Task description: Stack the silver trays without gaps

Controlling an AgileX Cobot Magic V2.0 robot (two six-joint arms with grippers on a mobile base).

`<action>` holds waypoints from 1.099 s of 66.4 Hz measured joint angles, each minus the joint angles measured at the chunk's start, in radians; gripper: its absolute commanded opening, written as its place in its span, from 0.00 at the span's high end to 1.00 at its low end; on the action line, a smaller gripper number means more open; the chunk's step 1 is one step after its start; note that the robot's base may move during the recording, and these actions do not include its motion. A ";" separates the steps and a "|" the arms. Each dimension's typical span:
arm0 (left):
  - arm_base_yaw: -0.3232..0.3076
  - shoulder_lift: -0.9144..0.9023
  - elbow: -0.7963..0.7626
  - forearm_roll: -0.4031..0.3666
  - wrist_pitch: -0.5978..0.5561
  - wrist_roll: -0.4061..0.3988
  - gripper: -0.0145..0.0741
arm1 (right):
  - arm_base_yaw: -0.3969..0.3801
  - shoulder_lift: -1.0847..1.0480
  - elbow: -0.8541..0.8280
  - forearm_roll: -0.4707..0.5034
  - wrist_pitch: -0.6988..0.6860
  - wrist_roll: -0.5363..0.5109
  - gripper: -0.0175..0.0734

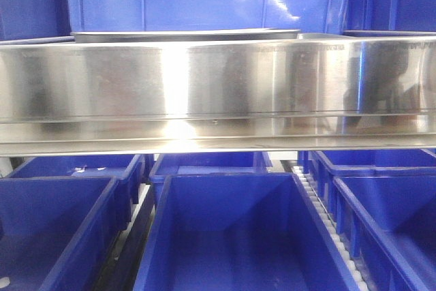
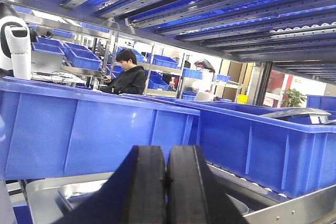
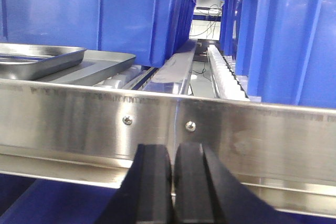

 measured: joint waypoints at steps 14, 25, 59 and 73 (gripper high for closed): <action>0.070 -0.060 0.021 -0.191 0.079 0.307 0.85 | 0.000 0.000 0.000 0.000 0.000 -0.002 0.83; 0.219 -0.165 0.161 -0.453 0.073 0.605 0.85 | 0.000 0.000 0.000 0.000 0.002 -0.002 0.83; 0.454 -0.186 0.411 -0.641 -0.035 0.820 0.85 | 0.000 -0.003 0.000 0.000 0.004 -0.004 0.83; 0.468 -0.186 0.412 -0.611 -0.037 0.824 0.85 | 0.000 -0.003 0.000 0.000 0.004 -0.004 0.83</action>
